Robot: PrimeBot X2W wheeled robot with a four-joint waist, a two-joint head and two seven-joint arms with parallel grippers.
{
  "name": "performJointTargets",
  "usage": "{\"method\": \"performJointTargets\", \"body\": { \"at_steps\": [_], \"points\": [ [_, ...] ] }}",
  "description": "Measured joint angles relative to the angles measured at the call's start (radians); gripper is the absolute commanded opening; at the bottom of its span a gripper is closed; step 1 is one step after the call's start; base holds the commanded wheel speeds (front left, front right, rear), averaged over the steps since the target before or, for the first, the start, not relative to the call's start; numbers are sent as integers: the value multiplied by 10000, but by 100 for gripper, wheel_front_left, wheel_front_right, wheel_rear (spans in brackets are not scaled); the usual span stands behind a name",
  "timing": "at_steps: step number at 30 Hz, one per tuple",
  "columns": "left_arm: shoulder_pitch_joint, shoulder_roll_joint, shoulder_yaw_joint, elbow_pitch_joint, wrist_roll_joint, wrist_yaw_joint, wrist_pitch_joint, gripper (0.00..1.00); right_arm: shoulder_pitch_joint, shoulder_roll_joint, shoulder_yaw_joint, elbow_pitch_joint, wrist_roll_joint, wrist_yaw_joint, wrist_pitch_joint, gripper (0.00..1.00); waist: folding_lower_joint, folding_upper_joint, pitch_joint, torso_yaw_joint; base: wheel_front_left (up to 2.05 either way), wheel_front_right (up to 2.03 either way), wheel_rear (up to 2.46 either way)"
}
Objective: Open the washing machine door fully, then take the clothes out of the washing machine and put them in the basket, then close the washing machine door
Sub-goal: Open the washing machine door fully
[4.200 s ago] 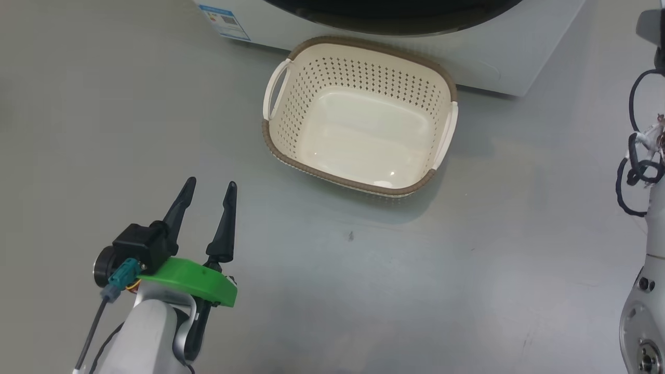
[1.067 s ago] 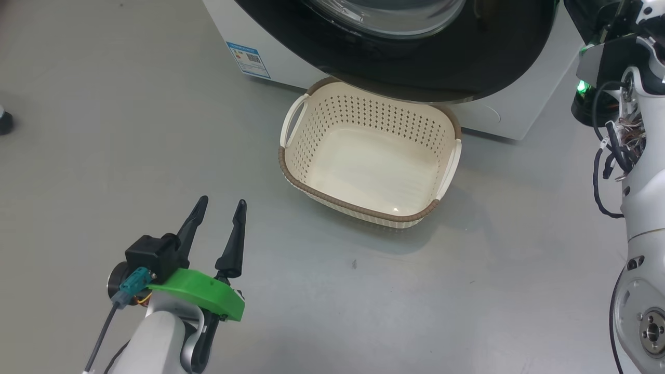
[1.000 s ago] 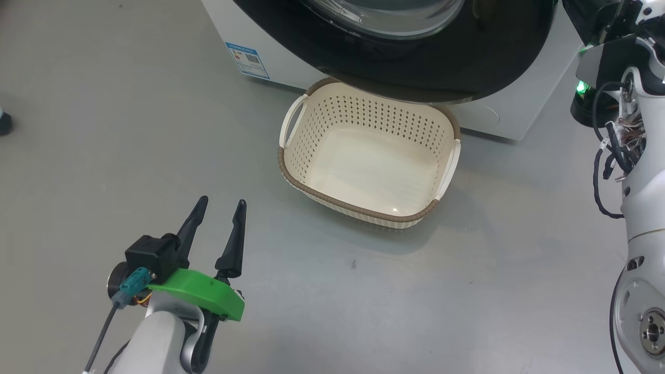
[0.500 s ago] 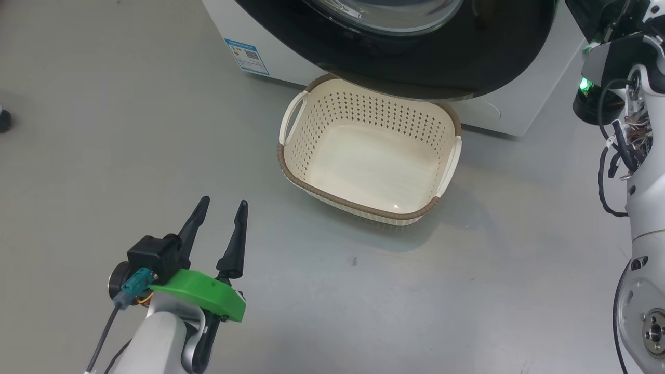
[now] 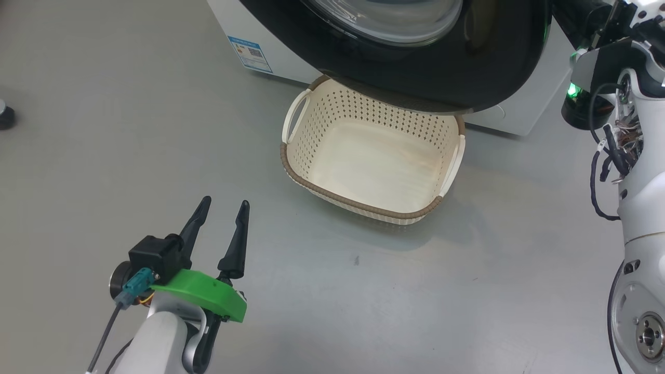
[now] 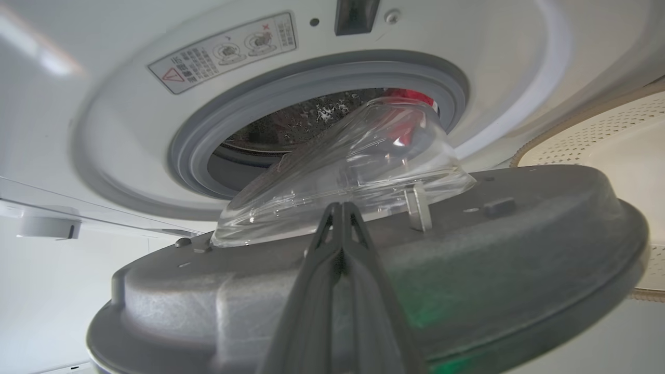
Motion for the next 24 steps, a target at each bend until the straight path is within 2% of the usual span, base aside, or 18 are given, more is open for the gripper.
{"method": "performJointTargets", "body": {
  "at_steps": [24],
  "points": [
    [43,0,13,29,105,0,0,100,614,121,176,0,105,-25,366,0,0,0,-412,-161,0,0,0]
  ]
}}
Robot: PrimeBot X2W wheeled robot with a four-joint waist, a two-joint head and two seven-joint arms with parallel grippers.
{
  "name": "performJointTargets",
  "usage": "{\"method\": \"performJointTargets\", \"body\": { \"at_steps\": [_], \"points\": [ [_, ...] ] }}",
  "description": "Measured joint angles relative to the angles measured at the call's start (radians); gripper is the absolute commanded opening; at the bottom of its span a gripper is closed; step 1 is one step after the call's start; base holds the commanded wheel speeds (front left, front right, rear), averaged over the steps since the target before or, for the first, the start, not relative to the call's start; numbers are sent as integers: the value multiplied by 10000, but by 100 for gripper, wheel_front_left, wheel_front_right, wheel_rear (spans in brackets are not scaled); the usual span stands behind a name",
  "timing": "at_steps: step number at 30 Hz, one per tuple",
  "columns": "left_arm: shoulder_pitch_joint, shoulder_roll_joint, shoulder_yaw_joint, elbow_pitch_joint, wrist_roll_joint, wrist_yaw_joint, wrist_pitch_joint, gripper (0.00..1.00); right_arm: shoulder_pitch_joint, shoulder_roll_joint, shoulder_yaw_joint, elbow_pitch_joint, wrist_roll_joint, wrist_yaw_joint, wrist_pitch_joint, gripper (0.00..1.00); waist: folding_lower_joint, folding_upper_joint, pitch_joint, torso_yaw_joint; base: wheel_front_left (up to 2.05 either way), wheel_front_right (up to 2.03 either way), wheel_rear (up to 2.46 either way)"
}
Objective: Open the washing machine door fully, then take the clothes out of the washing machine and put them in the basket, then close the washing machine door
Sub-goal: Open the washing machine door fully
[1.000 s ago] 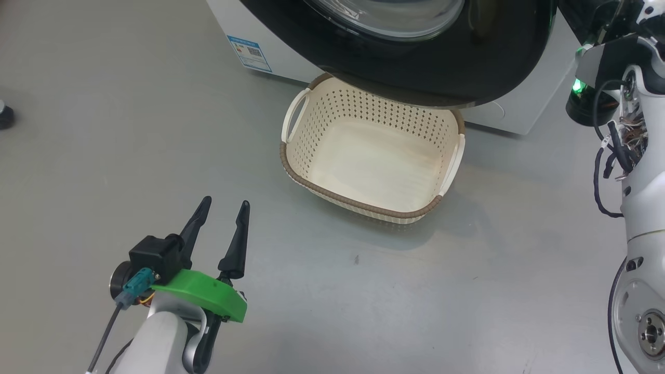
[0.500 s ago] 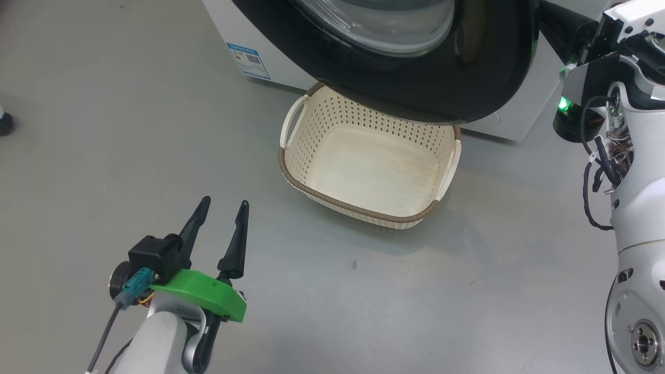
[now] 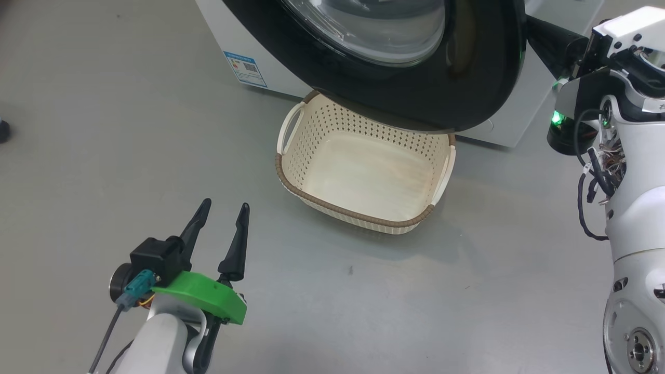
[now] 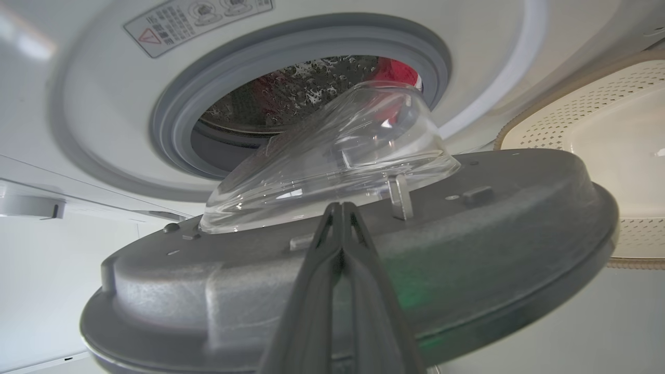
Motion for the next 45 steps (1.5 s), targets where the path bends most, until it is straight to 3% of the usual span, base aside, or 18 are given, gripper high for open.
{"method": "performJointTargets", "body": {
  "at_steps": [20,28,37,45],
  "points": [
    [119,2,13,31,84,0,0,100,196,52,31,-236,31,54,-138,0,0,0,-242,-77,0,0,0],
    [163,4,107,54,86,0,0,100,431,-174,73,-426,-481,660,-863,0,0,0,-390,-122,0,0,0],
    [488,8,343,140,194,2,0,100,1406,-853,1319,-905,-2435,2046,-1833,0,0,0,-848,-280,0,0,0],
    [738,27,604,163,370,4,0,100,2264,-1294,2577,-1655,-4360,2217,-2957,0,0,0,-1277,-677,0,0,0]
  ]
}}
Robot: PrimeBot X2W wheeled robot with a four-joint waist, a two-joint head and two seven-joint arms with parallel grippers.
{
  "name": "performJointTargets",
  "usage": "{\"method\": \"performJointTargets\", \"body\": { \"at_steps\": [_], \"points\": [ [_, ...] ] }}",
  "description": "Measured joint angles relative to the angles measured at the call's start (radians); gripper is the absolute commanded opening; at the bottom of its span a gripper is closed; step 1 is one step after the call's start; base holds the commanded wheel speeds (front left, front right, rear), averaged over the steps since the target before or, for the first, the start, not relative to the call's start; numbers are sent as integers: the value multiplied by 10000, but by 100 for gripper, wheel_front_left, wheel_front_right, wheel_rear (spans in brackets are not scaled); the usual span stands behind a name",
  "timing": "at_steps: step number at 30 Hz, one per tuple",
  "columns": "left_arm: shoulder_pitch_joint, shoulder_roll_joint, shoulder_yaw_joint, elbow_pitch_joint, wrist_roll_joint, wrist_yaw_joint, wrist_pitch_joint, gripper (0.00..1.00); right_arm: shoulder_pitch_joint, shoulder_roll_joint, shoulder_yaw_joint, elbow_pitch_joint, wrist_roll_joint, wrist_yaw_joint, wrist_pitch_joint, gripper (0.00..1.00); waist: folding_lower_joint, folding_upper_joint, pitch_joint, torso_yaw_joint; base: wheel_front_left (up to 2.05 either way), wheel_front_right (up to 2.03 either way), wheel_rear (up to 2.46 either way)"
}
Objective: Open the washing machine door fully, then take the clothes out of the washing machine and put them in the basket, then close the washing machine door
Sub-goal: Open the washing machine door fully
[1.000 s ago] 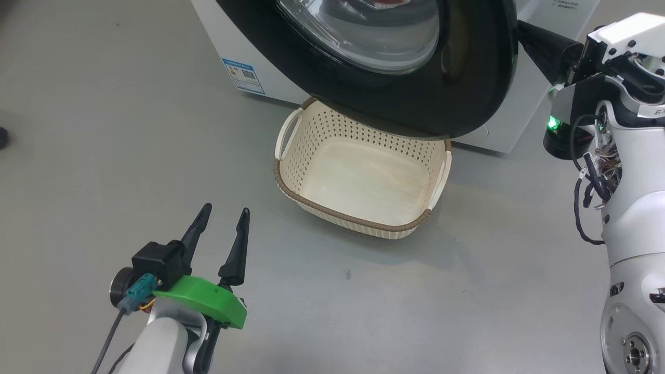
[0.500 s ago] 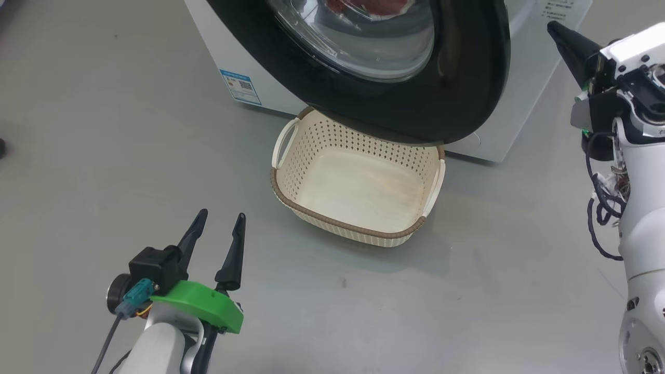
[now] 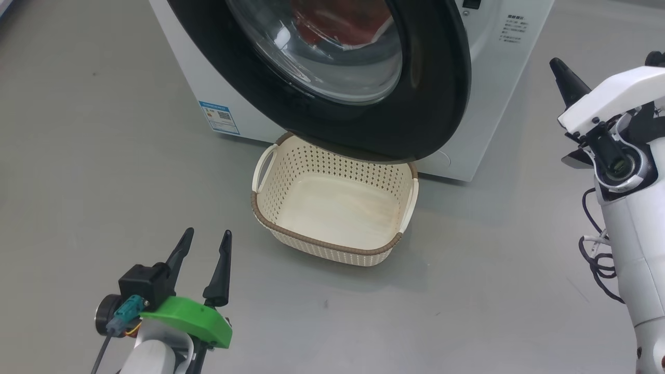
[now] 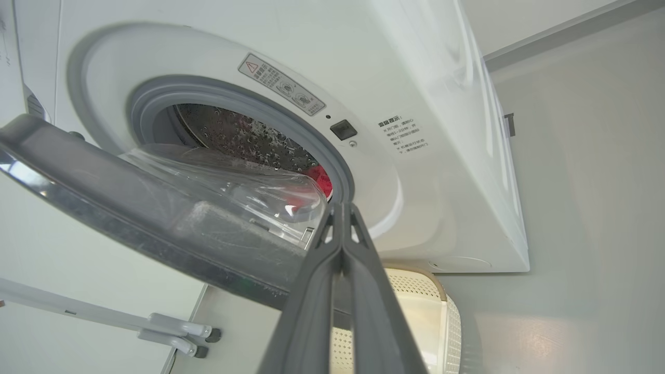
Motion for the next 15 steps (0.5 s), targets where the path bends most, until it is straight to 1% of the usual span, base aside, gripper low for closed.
{"method": "performJointTargets", "body": {
  "at_steps": [6,9,11,15],
  "points": [
    [198,8,130,-23,54,0,0,100,815,-328,865,-855,-1321,27,-1083,0,0,0,-283,-346,0,0,0],
    [198,8,146,-61,54,0,0,100,1211,-472,1103,-1174,-1733,29,-1561,0,0,0,-347,-429,0,0,0],
    [198,10,182,-90,54,0,0,100,1491,-662,1457,-1388,-2261,56,-1824,0,0,0,-373,-461,0,0,0],
    [198,12,261,-159,54,0,0,100,2071,-717,1850,-1733,-2736,82,-2336,0,0,0,-422,-507,0,0,0]
  ]
}}
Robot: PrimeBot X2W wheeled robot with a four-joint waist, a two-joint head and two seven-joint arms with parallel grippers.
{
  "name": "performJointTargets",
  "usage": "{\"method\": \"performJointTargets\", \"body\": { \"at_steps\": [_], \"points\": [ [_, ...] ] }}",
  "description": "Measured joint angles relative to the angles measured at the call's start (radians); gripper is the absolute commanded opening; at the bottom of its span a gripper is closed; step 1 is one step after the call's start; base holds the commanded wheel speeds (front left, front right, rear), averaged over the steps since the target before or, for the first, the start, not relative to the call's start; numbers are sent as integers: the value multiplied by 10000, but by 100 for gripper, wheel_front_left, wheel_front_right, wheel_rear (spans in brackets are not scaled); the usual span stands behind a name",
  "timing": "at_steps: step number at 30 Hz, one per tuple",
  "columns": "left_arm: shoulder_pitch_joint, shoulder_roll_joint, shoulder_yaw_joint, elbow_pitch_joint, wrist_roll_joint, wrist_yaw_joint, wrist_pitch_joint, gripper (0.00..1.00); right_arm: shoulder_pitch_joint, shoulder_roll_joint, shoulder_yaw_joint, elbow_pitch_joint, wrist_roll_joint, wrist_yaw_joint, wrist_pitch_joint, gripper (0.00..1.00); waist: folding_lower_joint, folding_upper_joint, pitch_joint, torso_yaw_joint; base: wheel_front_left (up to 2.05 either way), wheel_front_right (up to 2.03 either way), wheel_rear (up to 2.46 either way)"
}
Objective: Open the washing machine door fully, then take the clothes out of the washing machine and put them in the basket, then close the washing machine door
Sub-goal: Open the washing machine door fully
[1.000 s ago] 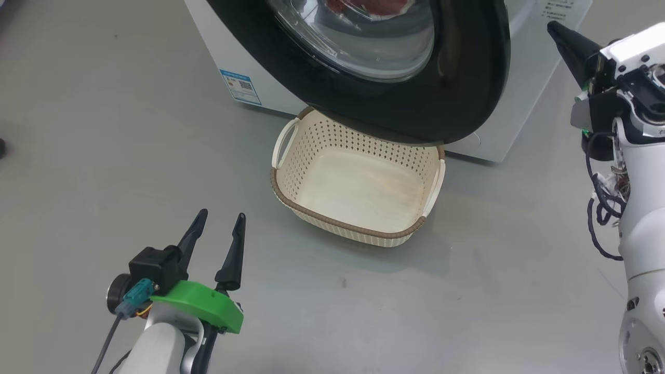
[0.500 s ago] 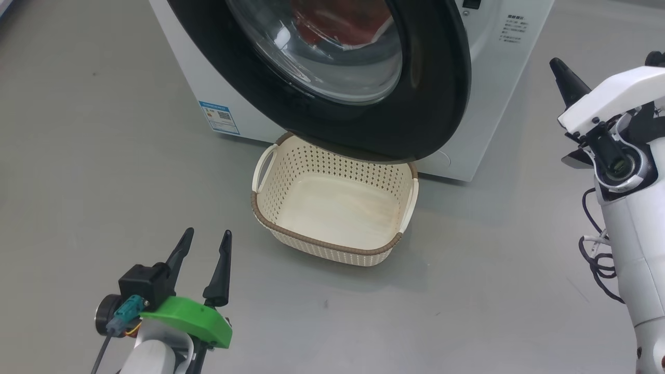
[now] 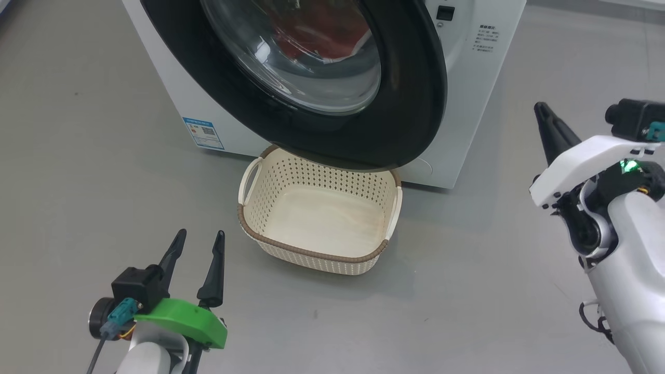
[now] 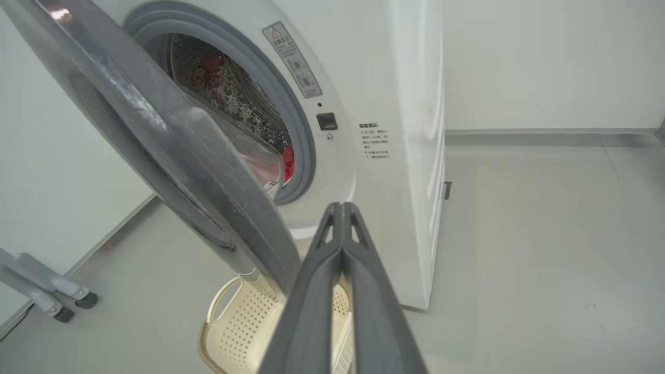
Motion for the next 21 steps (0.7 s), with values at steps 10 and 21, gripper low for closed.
{"method": "performJointTargets", "body": {
  "at_steps": [10,21],
  "points": [
    [16,2,286,-221,4,0,0,100,1128,-380,589,-715,-1511,-31,-1400,67,0,0,-183,-110,0,0,0],
    [221,4,468,-384,186,0,0,100,2431,19,527,-997,-1741,-729,-2374,100,0,0,-353,-301,0,0,0]
  ]
}}
